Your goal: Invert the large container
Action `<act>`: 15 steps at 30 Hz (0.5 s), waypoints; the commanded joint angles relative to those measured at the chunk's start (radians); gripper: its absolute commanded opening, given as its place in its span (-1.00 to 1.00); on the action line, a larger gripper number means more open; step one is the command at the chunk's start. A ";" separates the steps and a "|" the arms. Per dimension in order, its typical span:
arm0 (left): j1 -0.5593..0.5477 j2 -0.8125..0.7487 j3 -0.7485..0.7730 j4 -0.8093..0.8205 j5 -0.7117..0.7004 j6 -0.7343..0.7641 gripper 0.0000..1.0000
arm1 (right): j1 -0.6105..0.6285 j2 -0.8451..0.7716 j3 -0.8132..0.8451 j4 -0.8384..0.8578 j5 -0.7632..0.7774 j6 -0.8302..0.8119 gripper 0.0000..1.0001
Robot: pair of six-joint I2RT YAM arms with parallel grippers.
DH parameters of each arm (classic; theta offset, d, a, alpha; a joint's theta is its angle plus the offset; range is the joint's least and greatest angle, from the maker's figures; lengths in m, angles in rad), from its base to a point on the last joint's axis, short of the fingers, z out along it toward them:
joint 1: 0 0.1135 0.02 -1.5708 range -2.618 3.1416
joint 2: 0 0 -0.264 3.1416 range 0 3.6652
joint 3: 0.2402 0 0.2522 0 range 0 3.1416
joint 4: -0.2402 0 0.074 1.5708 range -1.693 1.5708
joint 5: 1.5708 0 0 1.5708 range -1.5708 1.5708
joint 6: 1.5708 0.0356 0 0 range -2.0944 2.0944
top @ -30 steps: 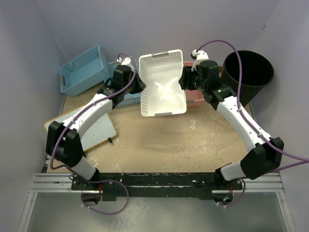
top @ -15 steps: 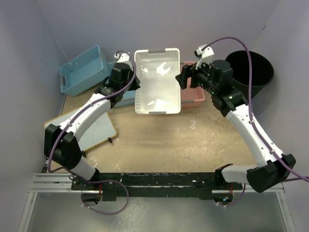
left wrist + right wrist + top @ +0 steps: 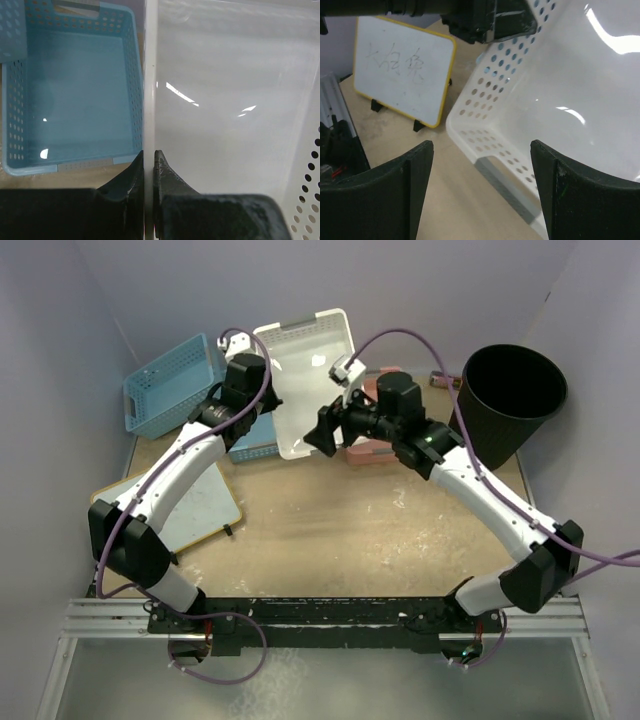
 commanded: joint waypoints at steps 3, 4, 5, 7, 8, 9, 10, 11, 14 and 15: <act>-0.004 -0.013 0.045 -0.024 -0.115 -0.186 -1.00 | 0.067 0.021 -0.055 0.197 -0.015 0.173 0.61; -0.005 -0.016 0.034 -0.017 -0.121 -0.207 -1.00 | 0.082 0.027 -0.064 0.220 0.000 0.197 0.61; -0.005 -0.017 0.029 -0.016 -0.124 -0.227 -1.00 | 0.102 0.037 -0.065 0.230 0.024 0.215 0.61; -0.007 -0.009 0.034 -0.033 -0.136 -0.257 -1.00 | 0.138 0.055 -0.063 0.237 0.090 0.242 0.60; -0.008 -0.003 0.040 -0.046 -0.140 -0.266 -1.00 | 0.152 0.063 -0.066 0.245 0.120 0.250 0.59; -0.009 0.004 0.047 -0.056 -0.143 -0.273 -1.00 | 0.168 0.070 -0.072 0.253 0.144 0.253 0.58; -0.009 0.007 0.055 -0.067 -0.148 -0.281 -1.00 | 0.180 0.079 -0.076 0.258 0.177 0.256 0.55; -0.011 0.010 0.060 -0.070 -0.149 -0.283 -1.00 | 0.192 0.089 -0.078 0.265 0.204 0.251 0.53; -0.014 0.010 0.068 -0.075 -0.144 -0.285 -1.00 | 0.230 0.125 -0.060 0.269 0.278 0.219 0.43; -0.014 0.012 0.073 -0.081 -0.144 -0.285 -1.00 | 0.244 0.137 -0.052 0.266 0.300 0.204 0.40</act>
